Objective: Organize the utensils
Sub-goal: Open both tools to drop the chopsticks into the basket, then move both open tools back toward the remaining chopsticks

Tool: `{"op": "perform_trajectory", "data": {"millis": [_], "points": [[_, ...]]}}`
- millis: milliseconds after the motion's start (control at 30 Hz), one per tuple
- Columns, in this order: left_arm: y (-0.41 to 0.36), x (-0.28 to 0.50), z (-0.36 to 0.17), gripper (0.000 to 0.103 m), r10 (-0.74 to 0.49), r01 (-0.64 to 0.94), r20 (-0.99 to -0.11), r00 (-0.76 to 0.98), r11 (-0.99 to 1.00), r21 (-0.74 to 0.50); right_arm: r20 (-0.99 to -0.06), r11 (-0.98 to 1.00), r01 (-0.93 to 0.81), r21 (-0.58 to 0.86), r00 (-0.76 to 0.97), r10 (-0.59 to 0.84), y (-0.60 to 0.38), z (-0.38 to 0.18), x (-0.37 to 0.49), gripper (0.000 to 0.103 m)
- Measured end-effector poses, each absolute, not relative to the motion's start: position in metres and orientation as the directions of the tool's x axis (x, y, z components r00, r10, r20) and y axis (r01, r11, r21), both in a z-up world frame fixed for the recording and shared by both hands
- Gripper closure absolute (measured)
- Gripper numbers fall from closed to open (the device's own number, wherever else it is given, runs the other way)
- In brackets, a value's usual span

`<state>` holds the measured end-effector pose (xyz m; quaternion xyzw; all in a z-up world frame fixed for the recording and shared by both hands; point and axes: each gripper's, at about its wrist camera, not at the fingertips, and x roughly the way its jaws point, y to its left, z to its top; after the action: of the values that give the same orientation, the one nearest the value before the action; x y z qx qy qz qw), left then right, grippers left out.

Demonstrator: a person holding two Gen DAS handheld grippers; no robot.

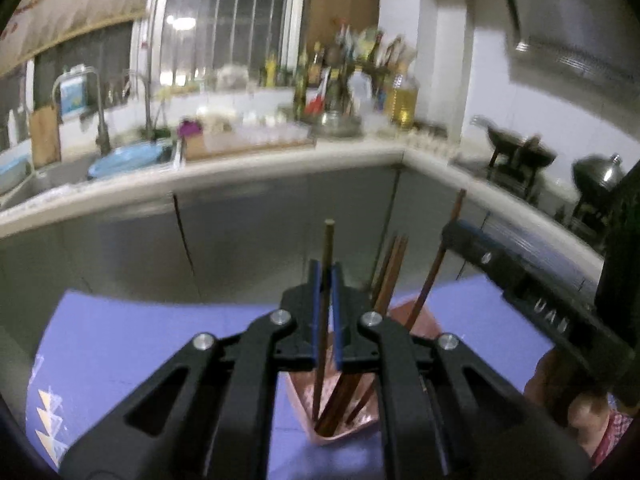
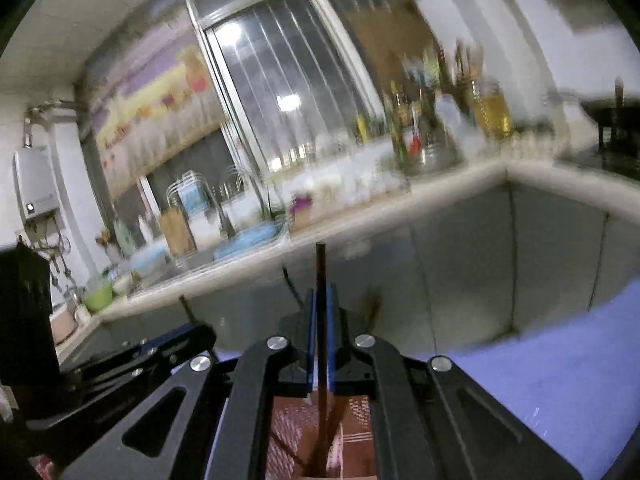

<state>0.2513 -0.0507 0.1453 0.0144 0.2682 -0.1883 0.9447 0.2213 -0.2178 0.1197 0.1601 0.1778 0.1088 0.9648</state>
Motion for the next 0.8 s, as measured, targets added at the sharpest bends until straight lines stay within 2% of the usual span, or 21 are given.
{"op": "perform_trajectory", "data": {"millis": [67,100,133,233,300,367,467,567,800], "points": [[-0.057,0.261,0.123,0.077,-0.31,0.34,-0.582,0.752,0.939,-0.06,-0.379,0.932,-0.1,0.349,0.894,0.238,-0.216,0.103,0.229,0.097],[-0.057,0.261,0.117,0.057,-0.289,0.323,-0.594,0.751,0.945,-0.053,-0.415,0.927,-0.079,0.367,0.878,0.24,-0.217,0.095,0.232,0.097],[-0.055,0.259,0.112,0.054,-0.269,0.301,-0.593,0.759,0.953,-0.047,-0.431,0.916,-0.076,0.393,0.865,0.257,-0.219,0.091,0.232,0.097],[-0.043,0.241,0.11,0.054,-0.255,0.268,-0.566,0.784,0.961,-0.062,-0.413,0.905,-0.068,0.419,0.874,0.257,-0.223,0.093,0.216,0.094],[-0.034,0.224,0.112,0.054,-0.241,0.242,-0.551,0.799,0.968,-0.072,-0.394,0.91,-0.072,0.408,0.885,0.247,-0.224,0.101,0.201,0.086],[-0.027,0.206,0.113,0.054,-0.225,0.22,-0.532,0.816,0.973,-0.073,-0.371,0.911,-0.083,0.403,0.896,0.245,-0.224,0.109,0.175,0.067],[-0.019,0.17,0.108,0.054,-0.197,0.195,-0.515,0.834,0.979,-0.06,-0.332,0.919,-0.088,0.385,0.915,0.227,-0.225,0.112,0.14,0.052],[-0.015,0.137,0.094,0.054,-0.166,0.169,-0.527,0.834,0.985,-0.042,-0.338,0.924,-0.089,0.372,0.914,0.224,-0.22,0.098,0.097,0.051],[-0.011,0.088,0.053,0.054,-0.093,0.125,-0.615,0.783,0.992,0.008,-0.434,0.907,-0.028,0.42,0.872,0.227,-0.218,0.044,0.013,0.05]]}}
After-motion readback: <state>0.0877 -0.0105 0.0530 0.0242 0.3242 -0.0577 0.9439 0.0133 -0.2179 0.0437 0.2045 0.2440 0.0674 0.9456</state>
